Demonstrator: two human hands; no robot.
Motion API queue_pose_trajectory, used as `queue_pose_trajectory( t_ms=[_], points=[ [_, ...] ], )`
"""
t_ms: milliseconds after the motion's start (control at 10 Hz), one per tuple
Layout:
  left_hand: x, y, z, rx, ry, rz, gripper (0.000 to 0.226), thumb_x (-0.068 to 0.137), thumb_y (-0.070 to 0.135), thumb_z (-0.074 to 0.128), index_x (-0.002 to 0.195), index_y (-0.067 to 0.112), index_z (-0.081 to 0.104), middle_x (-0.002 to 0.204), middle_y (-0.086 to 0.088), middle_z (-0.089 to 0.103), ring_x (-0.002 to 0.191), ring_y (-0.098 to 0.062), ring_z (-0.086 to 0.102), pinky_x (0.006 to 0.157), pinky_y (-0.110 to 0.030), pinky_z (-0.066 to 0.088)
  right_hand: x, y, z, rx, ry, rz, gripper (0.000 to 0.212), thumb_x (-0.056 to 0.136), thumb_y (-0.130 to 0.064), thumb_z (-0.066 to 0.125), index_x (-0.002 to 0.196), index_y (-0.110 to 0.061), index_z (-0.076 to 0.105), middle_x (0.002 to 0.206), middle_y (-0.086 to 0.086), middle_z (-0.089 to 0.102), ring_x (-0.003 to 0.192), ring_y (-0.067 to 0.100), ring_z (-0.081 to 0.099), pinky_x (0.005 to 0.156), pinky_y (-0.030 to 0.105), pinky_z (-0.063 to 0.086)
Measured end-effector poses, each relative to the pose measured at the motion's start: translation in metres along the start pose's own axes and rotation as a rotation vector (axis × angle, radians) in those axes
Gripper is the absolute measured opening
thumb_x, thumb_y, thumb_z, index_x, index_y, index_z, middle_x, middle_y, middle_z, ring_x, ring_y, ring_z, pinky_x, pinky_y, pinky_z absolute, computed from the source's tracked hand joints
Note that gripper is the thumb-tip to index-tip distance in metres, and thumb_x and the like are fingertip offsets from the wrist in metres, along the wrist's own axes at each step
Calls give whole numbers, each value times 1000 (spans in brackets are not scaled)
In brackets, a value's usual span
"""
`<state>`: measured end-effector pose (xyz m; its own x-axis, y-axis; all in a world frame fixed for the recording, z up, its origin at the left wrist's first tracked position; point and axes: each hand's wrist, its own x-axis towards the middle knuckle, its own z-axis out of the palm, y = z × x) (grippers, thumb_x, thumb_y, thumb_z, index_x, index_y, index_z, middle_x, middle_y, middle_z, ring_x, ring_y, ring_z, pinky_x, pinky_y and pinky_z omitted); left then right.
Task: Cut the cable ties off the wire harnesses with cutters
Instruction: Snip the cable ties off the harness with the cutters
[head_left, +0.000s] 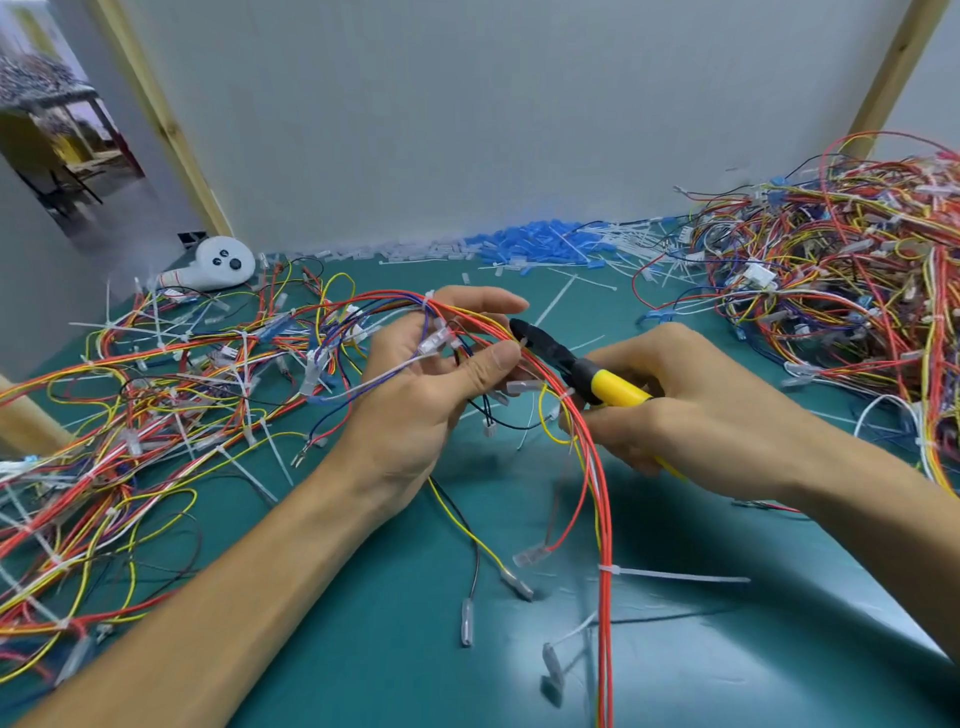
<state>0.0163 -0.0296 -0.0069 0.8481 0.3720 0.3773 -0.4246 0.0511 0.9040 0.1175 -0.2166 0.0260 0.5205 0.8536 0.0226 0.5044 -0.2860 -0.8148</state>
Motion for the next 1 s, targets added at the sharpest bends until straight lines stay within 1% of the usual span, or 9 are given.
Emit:
queue_pose_trajectory(
  t_ms=[100,200,300,500,600,700,800,900,1000],
  points=[
    [-1,1,2,-13,13,-42,22,85,0,71,106,0,67,86,-9,73,75,-22,72,71,-29,59,-2,-3,-1,34,-17,16,33,89,-7,69,60,-14,55,51,9,53,47,17,43,44,26,35],
    [-1,0,3,-7,54,-90,8,80,8,74,88,8,73,81,-10,74,68,-23,71,68,-35,60,-2,-5,0,32,3,4,40,91,-11,71,56,-21,56,50,5,53,48,18,45,47,26,37],
    [-2,-1,3,46,50,-123,10,80,17,72,82,7,73,74,-11,74,60,-27,71,64,-38,62,-2,-4,1,50,13,-4,38,91,-11,72,58,-19,56,51,3,54,49,19,46,49,28,39],
    [-2,0,3,36,31,-91,8,85,12,73,77,11,75,70,-15,73,52,-28,68,56,-32,58,0,-3,2,45,-36,-12,26,95,-15,71,71,-12,61,56,-1,57,50,16,52,52,28,44],
    [-3,0,3,17,14,-90,13,87,9,71,77,13,78,70,-12,74,54,-25,69,55,-32,59,1,-2,1,60,-84,-41,20,96,-16,70,79,-9,64,58,-2,60,49,12,55,55,28,48],
    [-2,0,3,10,9,-79,16,87,9,70,76,16,79,69,-10,73,55,-24,69,55,-32,58,0,-9,1,89,-140,-85,19,83,-28,62,80,-10,65,59,-2,60,49,13,55,52,24,46],
    [-2,-1,2,17,28,-71,12,86,10,72,76,15,78,69,-12,72,54,-26,68,54,-32,57,-4,-14,1,19,-193,-93,33,91,-32,53,71,-10,66,54,-1,59,46,15,53,50,23,43],
    [-2,-3,3,32,48,-41,4,84,11,74,81,11,75,71,-11,72,53,-25,67,53,-31,54,0,-8,-3,93,-195,-50,40,93,-34,51,69,-7,67,53,4,59,44,18,52,47,25,43],
    [0,-3,3,51,96,24,17,79,8,77,94,10,70,80,-4,71,66,-18,65,57,-28,51,2,0,-2,161,-233,-32,41,92,-32,51,70,1,63,52,9,54,42,19,48,48,30,40]
  ],
)
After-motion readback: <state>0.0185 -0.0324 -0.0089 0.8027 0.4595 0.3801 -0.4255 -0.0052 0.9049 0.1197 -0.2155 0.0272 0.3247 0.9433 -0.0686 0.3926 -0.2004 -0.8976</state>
